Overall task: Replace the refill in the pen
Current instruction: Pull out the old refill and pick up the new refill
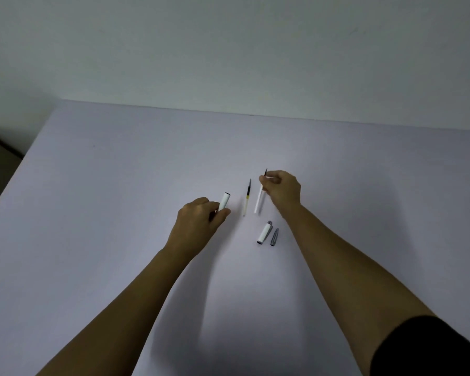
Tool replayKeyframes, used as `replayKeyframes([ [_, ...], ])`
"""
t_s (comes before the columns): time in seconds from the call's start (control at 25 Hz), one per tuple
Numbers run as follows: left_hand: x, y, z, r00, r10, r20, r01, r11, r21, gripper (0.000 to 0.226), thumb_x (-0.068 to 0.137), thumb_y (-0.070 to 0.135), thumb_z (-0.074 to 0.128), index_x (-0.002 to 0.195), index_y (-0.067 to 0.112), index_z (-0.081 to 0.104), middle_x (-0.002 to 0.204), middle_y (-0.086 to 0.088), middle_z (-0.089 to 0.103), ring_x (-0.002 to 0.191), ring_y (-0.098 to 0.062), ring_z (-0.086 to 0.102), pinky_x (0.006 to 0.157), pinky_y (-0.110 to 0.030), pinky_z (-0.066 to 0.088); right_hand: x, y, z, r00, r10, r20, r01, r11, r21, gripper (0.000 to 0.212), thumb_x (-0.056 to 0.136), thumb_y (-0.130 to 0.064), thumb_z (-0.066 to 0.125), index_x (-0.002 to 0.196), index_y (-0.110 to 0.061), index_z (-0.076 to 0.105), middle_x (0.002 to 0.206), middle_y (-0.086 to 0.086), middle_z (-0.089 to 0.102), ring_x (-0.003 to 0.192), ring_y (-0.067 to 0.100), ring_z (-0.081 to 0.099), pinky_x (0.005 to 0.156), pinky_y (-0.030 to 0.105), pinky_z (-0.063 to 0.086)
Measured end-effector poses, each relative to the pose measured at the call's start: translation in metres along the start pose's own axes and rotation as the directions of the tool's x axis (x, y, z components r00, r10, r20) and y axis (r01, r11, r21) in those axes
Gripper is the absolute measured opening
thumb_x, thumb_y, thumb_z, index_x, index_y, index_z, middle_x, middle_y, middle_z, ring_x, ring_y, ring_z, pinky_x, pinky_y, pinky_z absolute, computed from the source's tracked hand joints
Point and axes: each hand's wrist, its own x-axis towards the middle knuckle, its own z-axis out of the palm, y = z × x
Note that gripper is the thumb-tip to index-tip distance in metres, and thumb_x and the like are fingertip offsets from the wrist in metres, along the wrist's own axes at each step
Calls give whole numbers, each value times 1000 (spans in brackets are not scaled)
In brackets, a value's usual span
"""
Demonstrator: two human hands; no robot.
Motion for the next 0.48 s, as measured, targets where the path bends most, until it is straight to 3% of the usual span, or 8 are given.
replayKeyframes([
  [0.16, 13, -8, 2, 1000, -6, -23, 6, 1000, -23, 45, 85, 23, 63, 52, 15, 33, 48, 10, 22, 43, -9, 24, 44, -21, 17, 14, 20, 15, 997, -72, 25, 76, 958, -276, 30, 82, -20, 70, 103, -1, 63, 99, 17, 72, 95, 28, 65, 77, 22, 41],
  [0.28, 16, -21, 8, 999, -26, -22, 25, 999, -46, 47, 84, 24, 64, 51, 18, 31, 47, 10, 23, 42, -9, 25, 45, -21, 18, 22, 33, 27, 996, -73, 45, 84, 936, -342, 31, 82, -20, 69, 104, 0, 61, 97, 18, 71, 94, 29, 64, 75, 22, 39],
  [0.48, 17, -35, 11, 998, -55, -14, 54, 997, -51, 47, 84, 25, 64, 52, 19, 31, 47, 10, 24, 43, -8, 26, 44, -21, 19, 29, 33, 33, 996, -92, 20, 94, 936, -339, 35, 82, -21, 70, 106, 0, 59, 90, 19, 70, 90, 32, 63, 79, 33, 46],
])
